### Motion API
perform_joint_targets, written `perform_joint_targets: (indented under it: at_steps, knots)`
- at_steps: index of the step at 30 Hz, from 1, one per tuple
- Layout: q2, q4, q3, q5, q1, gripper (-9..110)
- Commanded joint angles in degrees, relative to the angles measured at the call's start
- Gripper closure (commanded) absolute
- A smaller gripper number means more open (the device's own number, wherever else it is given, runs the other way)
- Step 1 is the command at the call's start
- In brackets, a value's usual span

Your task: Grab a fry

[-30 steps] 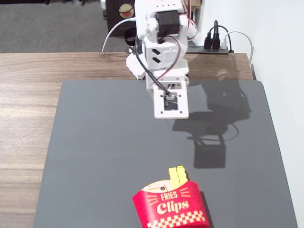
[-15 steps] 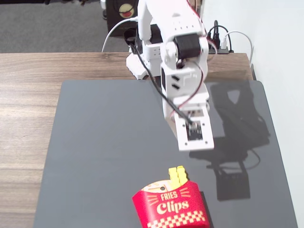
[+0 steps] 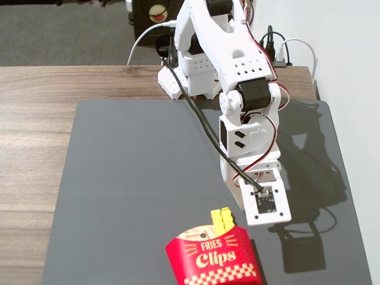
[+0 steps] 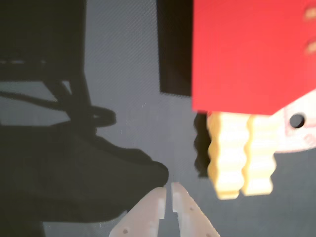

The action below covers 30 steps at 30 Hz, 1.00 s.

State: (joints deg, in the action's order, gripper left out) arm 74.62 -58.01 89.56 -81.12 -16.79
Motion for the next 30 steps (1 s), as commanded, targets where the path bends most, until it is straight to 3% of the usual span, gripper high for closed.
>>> perform_joint_targets:
  at_steps: [1, 12, 30]
  knots:
    - [0.2, 0.7, -3.0, -0.1, 0.1, 101]
    - [4.1, -3.2, -3.8, -2.1, 7.6, 101]
    - [7.2, -8.7, -3.6, -2.9, 11.2, 101]
